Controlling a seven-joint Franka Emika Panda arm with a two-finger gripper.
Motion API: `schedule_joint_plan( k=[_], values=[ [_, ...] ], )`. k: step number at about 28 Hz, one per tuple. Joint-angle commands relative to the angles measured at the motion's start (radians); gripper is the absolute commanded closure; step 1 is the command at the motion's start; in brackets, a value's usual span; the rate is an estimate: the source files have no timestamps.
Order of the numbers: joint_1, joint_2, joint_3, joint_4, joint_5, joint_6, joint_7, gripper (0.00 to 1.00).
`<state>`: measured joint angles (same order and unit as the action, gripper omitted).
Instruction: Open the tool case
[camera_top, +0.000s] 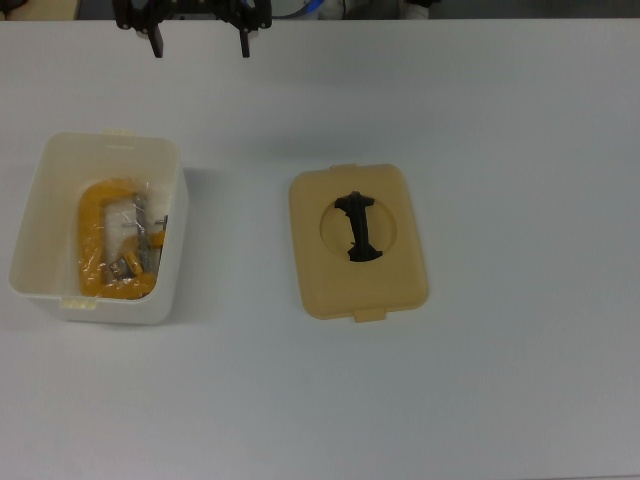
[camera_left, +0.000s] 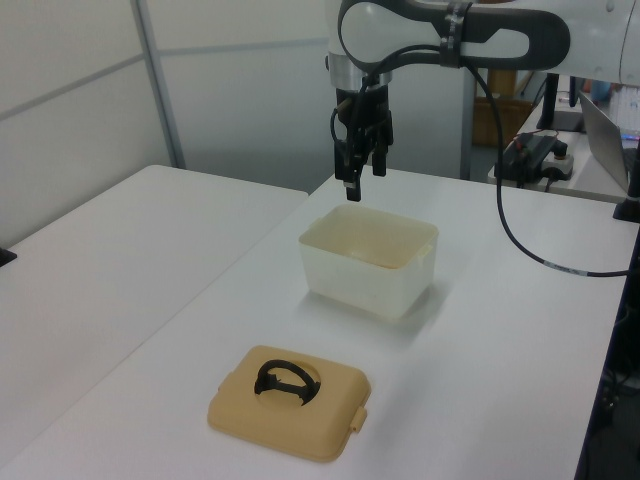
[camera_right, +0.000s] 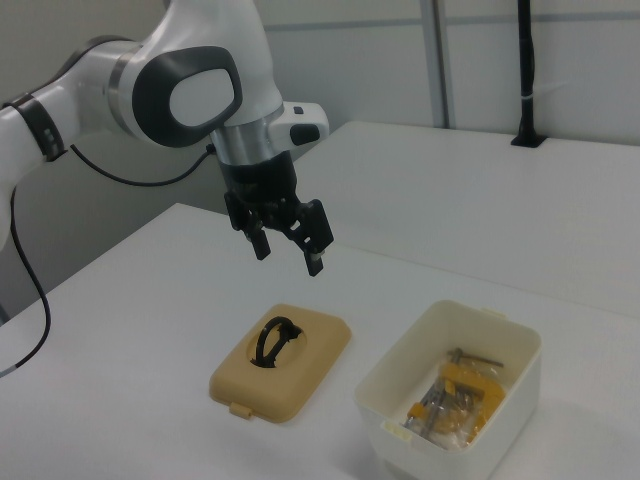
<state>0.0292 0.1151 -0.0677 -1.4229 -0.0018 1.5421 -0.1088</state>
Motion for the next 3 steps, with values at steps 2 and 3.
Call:
schedule_joint_plan(
  k=[2, 3],
  values=[
    [0.023, -0.026, -0.027, -0.019, 0.019, 0.01, 0.003, 0.0],
    [0.023, -0.035, -0.027, -0.031, 0.019, 0.01, 0.003, 0.0]
  ],
)
